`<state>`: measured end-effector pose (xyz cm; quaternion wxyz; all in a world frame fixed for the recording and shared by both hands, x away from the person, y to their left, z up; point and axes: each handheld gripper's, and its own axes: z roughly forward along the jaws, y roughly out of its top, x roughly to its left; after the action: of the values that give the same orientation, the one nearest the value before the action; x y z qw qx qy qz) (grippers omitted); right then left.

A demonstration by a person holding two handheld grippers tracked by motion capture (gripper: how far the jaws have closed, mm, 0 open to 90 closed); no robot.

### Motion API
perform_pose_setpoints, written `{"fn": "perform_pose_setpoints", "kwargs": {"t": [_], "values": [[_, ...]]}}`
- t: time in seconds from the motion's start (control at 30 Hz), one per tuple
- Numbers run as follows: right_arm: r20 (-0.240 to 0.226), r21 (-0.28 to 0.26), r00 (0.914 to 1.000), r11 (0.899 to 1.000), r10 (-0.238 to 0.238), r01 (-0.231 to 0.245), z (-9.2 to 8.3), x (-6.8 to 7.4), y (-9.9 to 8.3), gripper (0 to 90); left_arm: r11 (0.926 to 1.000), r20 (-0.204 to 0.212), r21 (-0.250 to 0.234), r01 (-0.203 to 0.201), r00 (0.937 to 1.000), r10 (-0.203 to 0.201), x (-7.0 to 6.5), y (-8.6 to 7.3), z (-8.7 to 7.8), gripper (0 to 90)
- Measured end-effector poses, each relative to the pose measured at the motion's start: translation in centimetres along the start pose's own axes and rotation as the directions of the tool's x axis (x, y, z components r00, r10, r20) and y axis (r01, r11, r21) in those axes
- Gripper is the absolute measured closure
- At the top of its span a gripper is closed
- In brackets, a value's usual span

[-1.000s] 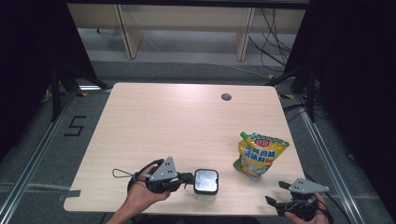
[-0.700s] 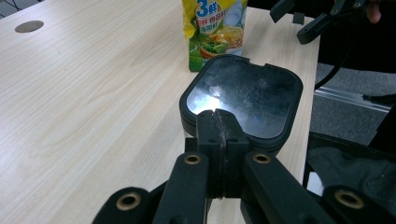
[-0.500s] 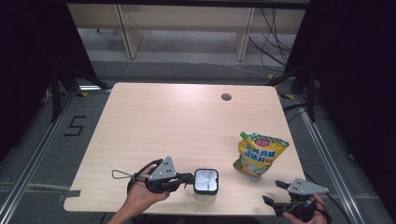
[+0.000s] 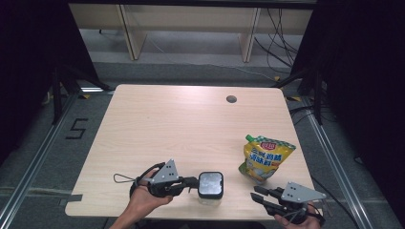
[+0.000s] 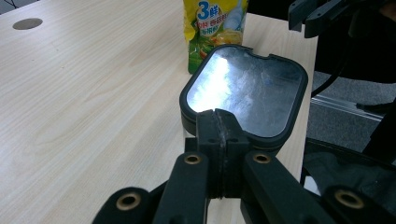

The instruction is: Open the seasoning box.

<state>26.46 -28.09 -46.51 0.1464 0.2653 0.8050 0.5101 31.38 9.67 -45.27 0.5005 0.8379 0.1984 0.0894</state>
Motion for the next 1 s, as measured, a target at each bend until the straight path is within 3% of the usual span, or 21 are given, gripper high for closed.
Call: {"fn": "perform_pose_setpoints", "kwargs": {"t": [0.17,0.23,0.27,0.33,0.47,0.5,0.57,0.63,0.8,0.83,0.87,0.93,0.97,1.0], "values": [[-0.087,-0.014,0.9957,0.999,-0.032,0.031,2.2,1.0,1.4,82.3,1.0000,0.003,-0.003,0.006,1.0000,-0.006,0.0,-0.1,0.0,89.0],[-0.095,-0.007,0.9940,0.999,-0.054,0.053,3.1,1.4,2.1,83.5,1.0000,0.006,-0.001,-0.005,1.0000,0.005,0.2,-0.1,-0.1,89.0],[-0.104,0.006,0.9937,0.999,-0.041,0.042,3.5,1.8,2.4,83.9,1.0000,0.005,0.000,-0.006,1.0000,0.006,0.2,-0.1,-0.1,89.0],[-0.123,0.016,0.9888,0.996,-0.085,0.087,4.5,1.9,2.9,84.5,0.9999,0.002,-0.003,0.010,0.9999,-0.010,0.1,-0.3,-0.1,89.0],[-0.124,0.027,0.9873,0.994,-0.100,0.104,5.5,2.5,3.6,85.0,1.0000,0.000,-0.002,0.005,1.0000,-0.005,0.1,-0.3,-0.1,89.0],[-0.122,0.021,0.9846,0.991,-0.126,0.129,5.7,2.5,3.9,85.0,1.0000,0.000,-0.003,0.004,1.0000,-0.004,0.1,-0.3,-0.1,88.9],[-0.125,0.026,0.9853,0.992,-0.117,0.121,5.9,2.8,4.1,85.0,0.9999,0.001,-0.005,0.009,1.0000,-0.009,0.1,-0.4,-0.1,88.2],[-0.128,0.028,0.9826,0.990,-0.135,0.139,6.2,3.0,4.3,85.0,1.0000,-0.004,-0.003,-0.009,1.0000,0.009,0.2,-0.3,-0.1,87.1],[-0.132,0.027,0.9786,0.986,-0.158,0.163,6.9,3.4,5.3,85.0,0.9999,0.010,-0.015,-0.006,0.9999,0.006,0.5,-0.6,-0.6,79.9],[-0.133,0.023,0.9776,0.986,-0.163,0.167,7.0,3.4,5.4,84.9,0.9994,0.017,-0.017,-0.029,0.9994,0.029,0.8,-0.6,-0.8,78.3],[-0.129,0.017,0.9791,0.987,-0.157,0.161,7.1,3.5,5.6,84.9,0.9995,0.037,-0.017,-0.027,0.9989,0.027,0.9,-0.8,-1.0,76.0],[-0.136,0.021,0.9776,0.986,-0.161,0.165,7.3,3.6,5.9,84.8,0.9992,0.041,-0.014,-0.037,0.9985,0.038,1.0,-1.2,-1.3,72.4],[-0.134,0.012,0.9768,0.985,-0.167,0.170,7.5,3.7,6.0,84.8,0.9997,0.039,-0.011,-0.022,0.9990,0.023,0.9,-1.4,-1.4,70.8],[-0.135,0.011,0.9758,0.984,-0.172,0.175,7.5,3.7,6.2,84.6,0.9988,0.040,-0.002,-0.050,0.9980,0.050,1.1,-1.6,-1.5,69.2]]}}
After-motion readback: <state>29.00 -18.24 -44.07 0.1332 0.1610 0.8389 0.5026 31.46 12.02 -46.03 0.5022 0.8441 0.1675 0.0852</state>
